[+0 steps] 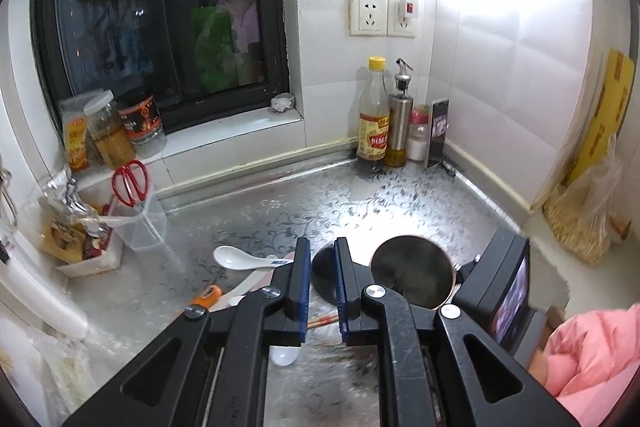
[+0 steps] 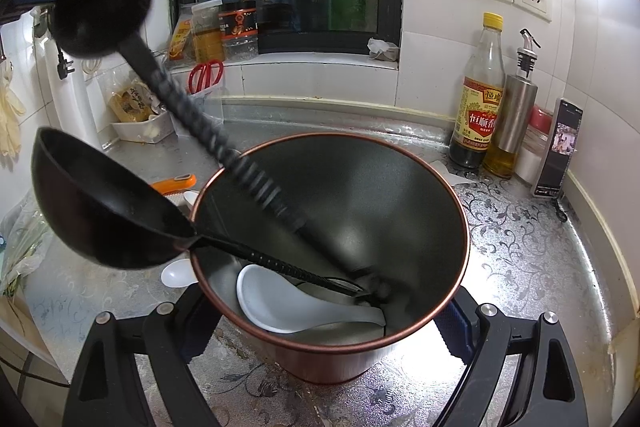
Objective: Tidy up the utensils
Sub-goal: 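Lower the black spoon handle-first into the red holder and open the left gripper, then move the left gripper back over the counter toward the white plastic spoon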
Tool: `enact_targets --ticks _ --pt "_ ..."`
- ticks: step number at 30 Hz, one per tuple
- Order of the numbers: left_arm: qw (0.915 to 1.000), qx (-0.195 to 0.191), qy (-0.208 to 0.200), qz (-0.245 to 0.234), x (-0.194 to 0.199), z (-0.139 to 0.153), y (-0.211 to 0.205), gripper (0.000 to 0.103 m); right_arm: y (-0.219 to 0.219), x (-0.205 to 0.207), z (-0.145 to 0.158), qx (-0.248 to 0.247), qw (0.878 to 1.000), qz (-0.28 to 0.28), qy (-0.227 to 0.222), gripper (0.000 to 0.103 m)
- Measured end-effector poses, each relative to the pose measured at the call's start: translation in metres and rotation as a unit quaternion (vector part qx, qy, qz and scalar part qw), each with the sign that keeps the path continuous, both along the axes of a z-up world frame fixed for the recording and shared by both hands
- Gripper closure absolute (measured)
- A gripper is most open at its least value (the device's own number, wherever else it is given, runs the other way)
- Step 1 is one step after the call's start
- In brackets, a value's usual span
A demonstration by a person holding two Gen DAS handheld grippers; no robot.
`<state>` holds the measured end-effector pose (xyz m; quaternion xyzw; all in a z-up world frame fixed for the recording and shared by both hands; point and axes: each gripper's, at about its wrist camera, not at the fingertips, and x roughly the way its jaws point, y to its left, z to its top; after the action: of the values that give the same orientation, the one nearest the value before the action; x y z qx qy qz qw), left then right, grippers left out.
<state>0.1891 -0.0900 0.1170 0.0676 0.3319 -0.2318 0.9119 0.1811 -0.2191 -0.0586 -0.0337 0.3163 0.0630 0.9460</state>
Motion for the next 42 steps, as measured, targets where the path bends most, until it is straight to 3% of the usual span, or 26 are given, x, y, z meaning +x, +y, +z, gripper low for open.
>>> enact_targets --ticks 1,3,4,8,14,22,25,29,37,42 --pt "0.9999 -0.01 0.003 -0.002 0.001 0.001 0.0 0.088 0.0 -0.001 0.0 0.0 1.0 0.001 0.0 0.011" --pt "0.9997 -0.024 0.009 -0.005 0.001 0.001 0.0 0.069 0.001 0.001 0.0 -0.001 1.0 0.001 0.0 0.011" --pt "0.9996 -0.027 0.006 -0.006 0.0 0.002 0.0 0.065 0.001 0.001 0.0 -0.001 1.0 0.001 0.001 0.011" --pt "0.9994 -0.034 0.001 0.001 -0.002 0.004 0.004 0.063 0.002 0.001 0.001 0.0 1.0 0.001 0.001 0.011" --pt "0.9975 -0.052 0.022 0.043 0.006 -0.006 0.027 0.051 0.002 0.0 0.001 0.002 1.0 0.0 0.001 0.011" --pt "0.9874 -0.074 0.071 0.12 0.013 -0.034 0.068 0.049 0.003 -0.002 0.001 0.001 1.0 0.0 0.001 0.011" --pt "0.982 -0.078 0.087 0.148 0.013 -0.047 0.084 0.041 0.003 -0.002 0.001 0.001 1.0 0.0 0.001 0.011" --pt "0.9719 -0.078 0.116 0.189 0.013 -0.065 0.104 0.04 0.0 0.0 0.001 0.001 1.0 0.0 0.002 0.011" --pt "0.9309 -0.105 0.189 0.294 0.013 -0.108 0.161 0.039 0.0 0.001 0.001 0.0 1.0 -0.007 0.003 0.011" --pt "0.92 -0.114 0.201 0.316 0.013 -0.119 0.179 0.038 0.001 0.001 0.002 -0.001 1.0 -0.013 0.004 0.011"
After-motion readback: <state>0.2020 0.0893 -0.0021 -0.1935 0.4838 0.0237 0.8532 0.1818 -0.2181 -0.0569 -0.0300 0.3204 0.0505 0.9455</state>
